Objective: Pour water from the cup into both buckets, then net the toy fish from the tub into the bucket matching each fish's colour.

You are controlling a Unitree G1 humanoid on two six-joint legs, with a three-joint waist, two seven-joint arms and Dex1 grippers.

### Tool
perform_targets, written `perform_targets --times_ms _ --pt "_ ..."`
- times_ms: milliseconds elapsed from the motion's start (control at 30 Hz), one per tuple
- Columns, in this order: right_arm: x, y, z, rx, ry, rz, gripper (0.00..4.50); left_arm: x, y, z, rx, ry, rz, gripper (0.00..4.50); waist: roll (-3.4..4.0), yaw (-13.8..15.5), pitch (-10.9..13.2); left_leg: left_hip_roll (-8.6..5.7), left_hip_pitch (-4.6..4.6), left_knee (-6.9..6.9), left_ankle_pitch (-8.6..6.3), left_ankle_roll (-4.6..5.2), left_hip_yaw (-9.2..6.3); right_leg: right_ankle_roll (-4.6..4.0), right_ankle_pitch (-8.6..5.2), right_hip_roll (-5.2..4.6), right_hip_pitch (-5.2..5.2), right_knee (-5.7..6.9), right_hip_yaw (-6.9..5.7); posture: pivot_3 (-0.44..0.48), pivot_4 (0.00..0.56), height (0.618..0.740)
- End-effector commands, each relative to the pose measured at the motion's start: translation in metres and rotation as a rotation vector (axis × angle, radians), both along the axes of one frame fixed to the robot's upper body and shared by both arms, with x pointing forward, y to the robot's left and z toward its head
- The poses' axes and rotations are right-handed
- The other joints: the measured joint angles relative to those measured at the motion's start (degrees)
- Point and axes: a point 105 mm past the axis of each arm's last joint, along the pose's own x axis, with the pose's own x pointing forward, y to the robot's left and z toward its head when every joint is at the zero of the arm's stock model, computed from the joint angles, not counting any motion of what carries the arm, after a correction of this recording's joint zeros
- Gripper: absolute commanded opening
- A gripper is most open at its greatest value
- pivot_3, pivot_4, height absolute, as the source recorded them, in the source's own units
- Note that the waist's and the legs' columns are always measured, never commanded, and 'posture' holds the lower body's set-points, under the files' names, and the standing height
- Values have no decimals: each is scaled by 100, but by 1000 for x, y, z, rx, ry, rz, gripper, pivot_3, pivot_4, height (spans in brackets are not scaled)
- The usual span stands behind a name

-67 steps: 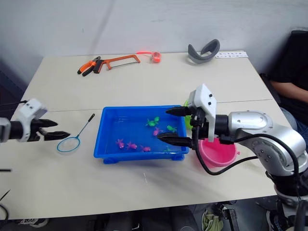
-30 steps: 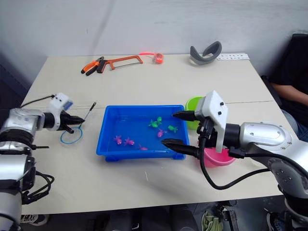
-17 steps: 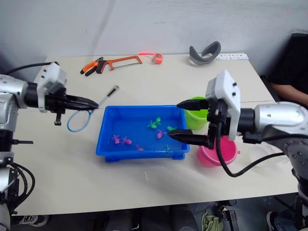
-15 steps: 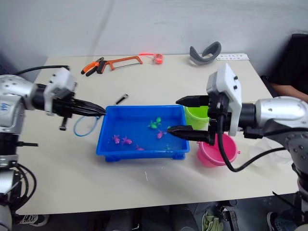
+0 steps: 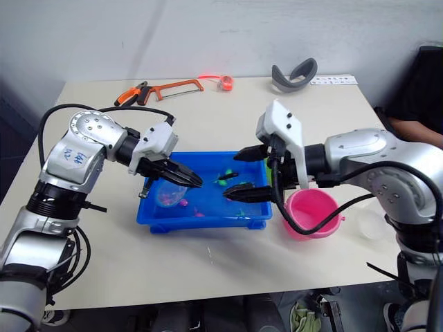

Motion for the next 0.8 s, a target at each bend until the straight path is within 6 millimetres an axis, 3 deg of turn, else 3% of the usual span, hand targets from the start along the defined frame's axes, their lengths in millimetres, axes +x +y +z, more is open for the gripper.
perform_targets --times_ms 33,100,567,667,800 --pt "-3 2 4 -48 -41 28 3596 1 -8 13 13 -62 -39 0 0 7 0 -2 0 1 0 0 0 0 0 1 0 1 -1 0 150 740" --pt "-3 3 0 -68 -44 34 2739 2 -12 15 11 -73 -44 0 0 13 0 -7 0 2 0 0 0 0 0 4 1 1 -1 0 150 740" --pt "3 9 -5 -81 -63 48 2739 3 -18 14 26 -94 -72 0 0 12 0 -6 0 1 0 1 -1 0 0 2 1 2 -1 0 150 740" --pt "5 10 -4 -75 -62 45 1925 3 -20 16 12 -90 -72 0 0 13 0 -8 0 1 -1 1 0 0 0 1 1 1 -1 0 150 740" --pt "8 14 -3 -51 -57 28 34 9 -20 16 -4 -97 -46 0 1 13 0 -8 0 2 0 1 -1 0 0 0 2 3 -2 0 150 740"
